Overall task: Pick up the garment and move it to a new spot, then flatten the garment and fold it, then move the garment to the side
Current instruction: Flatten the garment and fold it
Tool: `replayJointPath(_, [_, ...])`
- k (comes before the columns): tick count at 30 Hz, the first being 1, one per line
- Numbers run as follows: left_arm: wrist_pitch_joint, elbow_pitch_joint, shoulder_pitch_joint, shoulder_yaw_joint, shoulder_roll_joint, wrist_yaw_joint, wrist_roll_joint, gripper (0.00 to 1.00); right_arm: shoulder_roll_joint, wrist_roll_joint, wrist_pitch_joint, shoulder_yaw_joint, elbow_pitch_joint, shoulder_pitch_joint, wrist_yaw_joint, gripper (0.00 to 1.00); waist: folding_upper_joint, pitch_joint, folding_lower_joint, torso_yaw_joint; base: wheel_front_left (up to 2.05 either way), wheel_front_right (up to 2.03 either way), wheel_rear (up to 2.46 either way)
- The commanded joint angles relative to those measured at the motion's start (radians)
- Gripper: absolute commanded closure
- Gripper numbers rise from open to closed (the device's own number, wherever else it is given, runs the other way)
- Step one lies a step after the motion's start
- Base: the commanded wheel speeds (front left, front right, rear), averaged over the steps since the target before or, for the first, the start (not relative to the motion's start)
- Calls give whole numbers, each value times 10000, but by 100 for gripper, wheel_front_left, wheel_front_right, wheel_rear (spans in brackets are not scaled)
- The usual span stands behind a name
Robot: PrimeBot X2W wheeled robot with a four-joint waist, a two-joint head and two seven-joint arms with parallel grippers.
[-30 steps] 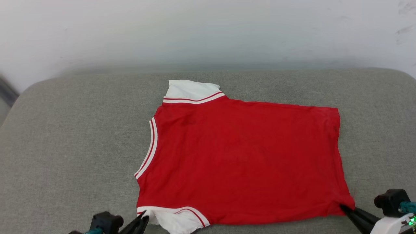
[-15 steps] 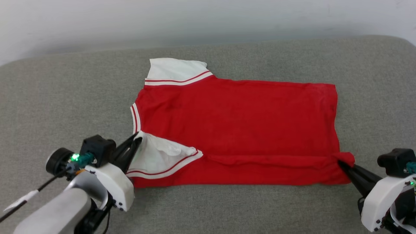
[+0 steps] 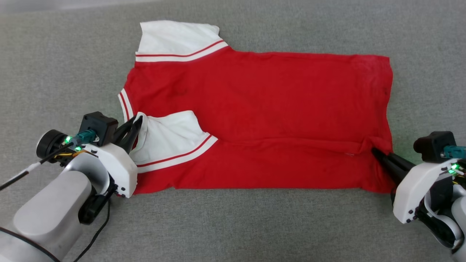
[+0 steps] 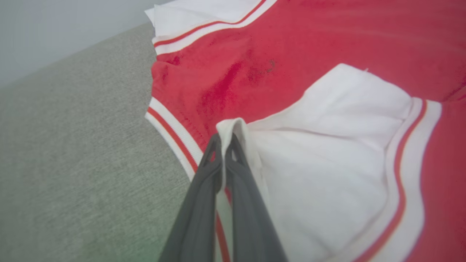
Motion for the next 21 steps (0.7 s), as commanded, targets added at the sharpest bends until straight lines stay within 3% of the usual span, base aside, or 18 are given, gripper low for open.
replayJointPath(1, [23,346,-167,-60,-69,-152,4,100,115,-36,1,144,224,-232,-3,100,0,289,-2,-54,0,0,0])
replayJointPath(8, [-228,1839,-277,-144,-657,-859,-355,100,221,241,-245,566,923,-540,-6,100,0,176,-2,-66,0,0,0])
replayJointPath(9, [-213,1955,-281,-131,-720,-925,-431,73,198,293,-288,570,937,-544,-6,100,0,106,-2,-50,0,0,0])
replayJointPath(10, [-248,2048,-346,-141,-727,-958,-397,2,181,340,-322,563,942,-542,-6,72,0,30,-2,-33,0,0,0])
replayJointPath(11, [-238,2125,-400,-141,-757,-1026,-448,0,140,380,-352,580,891,-528,-6,6,0,-55,-2,-1,0,0,0])
replayJointPath(12, [-185,2174,-438,-156,-773,-1073,-483,0,91,390,-446,567,790,-521,-5,0,0,-141,-2,36,0,0,0])
replayJointPath(17, [135,2107,-943,-213,-541,-1362,-468,0,-112,459,-544,323,277,-263,-5,0,0,-591,-2,256,0,0,0])
replayJointPath(21, [1221,1654,-1439,-433,-152,-1554,-616,0,-194,348,-456,63,-130,13,-3,0,0,-893,-2,433,0,0,0])
